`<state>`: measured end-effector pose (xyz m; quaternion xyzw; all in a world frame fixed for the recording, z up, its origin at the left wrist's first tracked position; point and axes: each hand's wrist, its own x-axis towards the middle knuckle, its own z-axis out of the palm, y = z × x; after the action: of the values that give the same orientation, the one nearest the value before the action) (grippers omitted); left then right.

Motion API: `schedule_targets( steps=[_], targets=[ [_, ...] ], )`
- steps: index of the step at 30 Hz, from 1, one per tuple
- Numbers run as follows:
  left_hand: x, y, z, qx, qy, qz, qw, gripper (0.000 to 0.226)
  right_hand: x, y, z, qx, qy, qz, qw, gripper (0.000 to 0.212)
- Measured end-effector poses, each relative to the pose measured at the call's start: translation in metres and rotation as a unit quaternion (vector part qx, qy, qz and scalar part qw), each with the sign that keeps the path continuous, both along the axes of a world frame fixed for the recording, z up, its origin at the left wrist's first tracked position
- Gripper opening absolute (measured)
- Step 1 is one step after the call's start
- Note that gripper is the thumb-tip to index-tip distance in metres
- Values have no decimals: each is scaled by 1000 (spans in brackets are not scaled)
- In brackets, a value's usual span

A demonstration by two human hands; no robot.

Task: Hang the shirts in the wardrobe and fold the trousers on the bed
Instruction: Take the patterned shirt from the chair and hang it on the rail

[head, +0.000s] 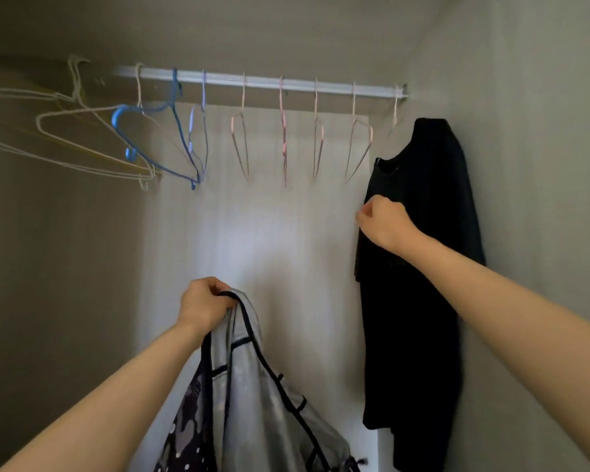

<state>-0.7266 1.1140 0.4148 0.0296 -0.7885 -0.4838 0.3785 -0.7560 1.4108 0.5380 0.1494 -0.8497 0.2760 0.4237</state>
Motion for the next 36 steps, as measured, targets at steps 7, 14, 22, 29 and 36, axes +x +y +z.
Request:
schedule_targets(
  steps=[7, 14, 22, 29, 36],
  targets=[
    [-17, -7, 3, -169, -23, 84, 982, 15, 20, 11, 92, -107, 74, -3, 991, 35],
    [-23, -18, 10, -103, -158, 62, 980, 57, 31, -8, 137, -135, 2, 31, 990, 58],
    [-28, -34, 4, 49, -202, -37, 977, 43, 17, -18, 155, -166, -164, 80, 969, 38],
    [-27, -40, 9, 73, -188, -82, 976, 18, -6, -21, 149, -272, -158, 165, 935, 32],
    [-20, -34, 8, 60, -75, -97, 991, 23, -7, -19, 151, -268, -73, 205, 939, 44]
  ],
)
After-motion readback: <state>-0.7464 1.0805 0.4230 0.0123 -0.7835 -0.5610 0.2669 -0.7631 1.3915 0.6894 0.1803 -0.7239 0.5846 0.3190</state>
